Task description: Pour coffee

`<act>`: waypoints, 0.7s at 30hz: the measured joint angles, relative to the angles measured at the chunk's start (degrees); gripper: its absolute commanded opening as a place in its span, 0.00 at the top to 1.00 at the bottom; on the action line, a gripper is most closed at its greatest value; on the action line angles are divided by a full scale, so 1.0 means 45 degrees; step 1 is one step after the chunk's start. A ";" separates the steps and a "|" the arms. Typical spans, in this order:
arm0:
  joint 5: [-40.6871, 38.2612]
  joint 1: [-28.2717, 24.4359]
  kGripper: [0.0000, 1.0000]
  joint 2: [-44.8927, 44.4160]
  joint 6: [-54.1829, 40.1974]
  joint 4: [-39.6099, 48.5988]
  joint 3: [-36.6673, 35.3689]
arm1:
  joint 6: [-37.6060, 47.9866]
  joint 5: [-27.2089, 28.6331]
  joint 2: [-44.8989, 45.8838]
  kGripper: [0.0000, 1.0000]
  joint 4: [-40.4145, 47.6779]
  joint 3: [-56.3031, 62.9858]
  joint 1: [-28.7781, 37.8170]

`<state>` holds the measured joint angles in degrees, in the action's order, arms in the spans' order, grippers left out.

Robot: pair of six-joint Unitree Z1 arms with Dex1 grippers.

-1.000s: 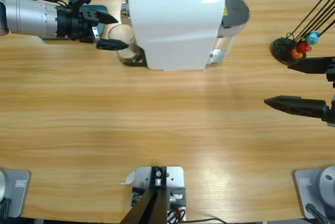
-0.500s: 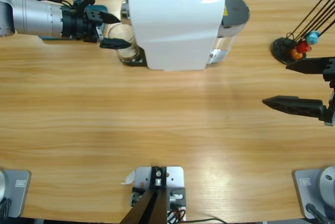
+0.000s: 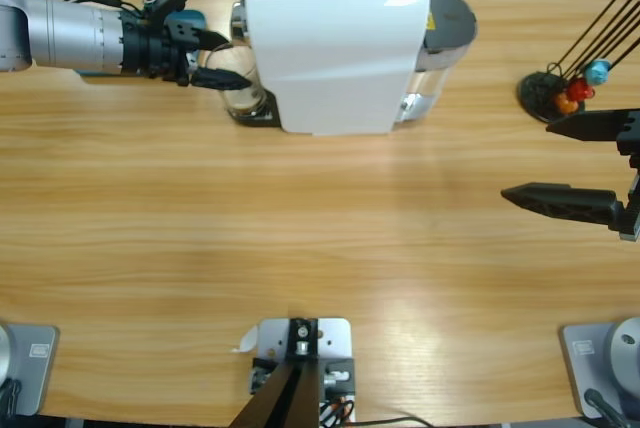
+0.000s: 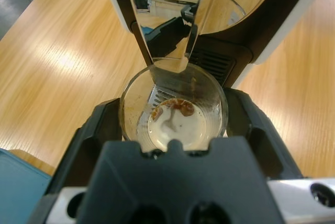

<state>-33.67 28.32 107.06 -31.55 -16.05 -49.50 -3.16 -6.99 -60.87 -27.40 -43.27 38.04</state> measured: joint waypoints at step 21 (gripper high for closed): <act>0.1755 -0.3375 1.00 -0.1843 0.1496 -0.0477 0.1417 | 0.0000 0.0000 0.0000 0.00 0.0212 0.0065 0.0000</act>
<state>-25.77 13.14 98.77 -24.82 -18.20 -43.12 -3.16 -6.99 -60.86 -26.45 -42.98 38.04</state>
